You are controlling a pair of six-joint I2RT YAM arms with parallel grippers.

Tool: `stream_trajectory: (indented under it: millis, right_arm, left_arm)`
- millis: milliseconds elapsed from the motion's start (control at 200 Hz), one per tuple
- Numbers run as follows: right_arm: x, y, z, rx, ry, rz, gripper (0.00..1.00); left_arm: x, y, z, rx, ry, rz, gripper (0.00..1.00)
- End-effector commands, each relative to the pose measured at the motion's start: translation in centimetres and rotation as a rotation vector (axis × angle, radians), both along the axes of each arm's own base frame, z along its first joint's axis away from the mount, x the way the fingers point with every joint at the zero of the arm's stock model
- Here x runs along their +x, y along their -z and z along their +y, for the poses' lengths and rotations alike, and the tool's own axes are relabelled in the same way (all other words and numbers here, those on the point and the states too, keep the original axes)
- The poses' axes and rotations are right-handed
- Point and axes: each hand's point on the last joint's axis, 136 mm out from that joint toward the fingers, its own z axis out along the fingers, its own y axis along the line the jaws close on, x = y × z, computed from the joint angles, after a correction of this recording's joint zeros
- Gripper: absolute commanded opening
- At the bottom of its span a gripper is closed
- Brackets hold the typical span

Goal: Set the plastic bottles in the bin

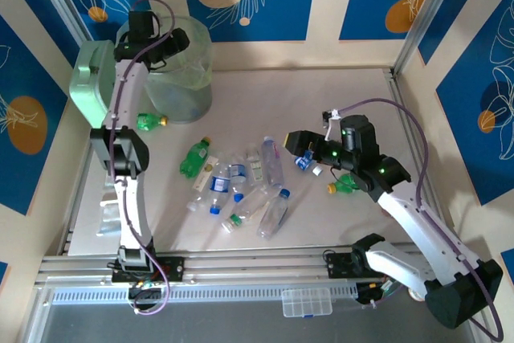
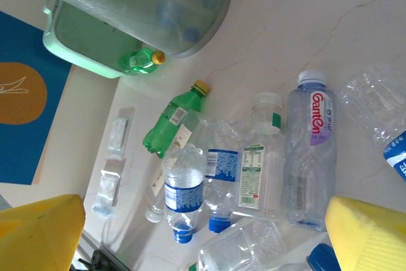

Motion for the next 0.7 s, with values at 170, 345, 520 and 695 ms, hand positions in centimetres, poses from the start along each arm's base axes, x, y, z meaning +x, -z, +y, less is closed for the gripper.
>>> stream_trajectory:
  millis: [170,345,520,695]
  right_arm:
    - [-4.0,-3.0,-0.3,0.012,-0.09,-0.1,0.97]
    - [-5.8,-3.6,-1.4,-0.012,-0.096,-0.142,0.97]
    - [-6.4,-2.7,-2.0,-0.019,-0.085,-0.14,0.97]
    - [-6.1,-1.2,-3.4,-0.061,0.006,-0.094,0.94]
  left_arm:
    - [-7.0,-15.9,-4.6,-0.054,0.236,-0.44,0.81]
    - [-13.9,-18.3,-9.7,-0.182,0.411,-0.496,0.81]
    - [-21.7,-14.7,-18.1,-0.209,0.57,-0.338,0.81]
    - [-27.2,-6.3,-23.8,-0.113,0.625,-0.064,0.79]
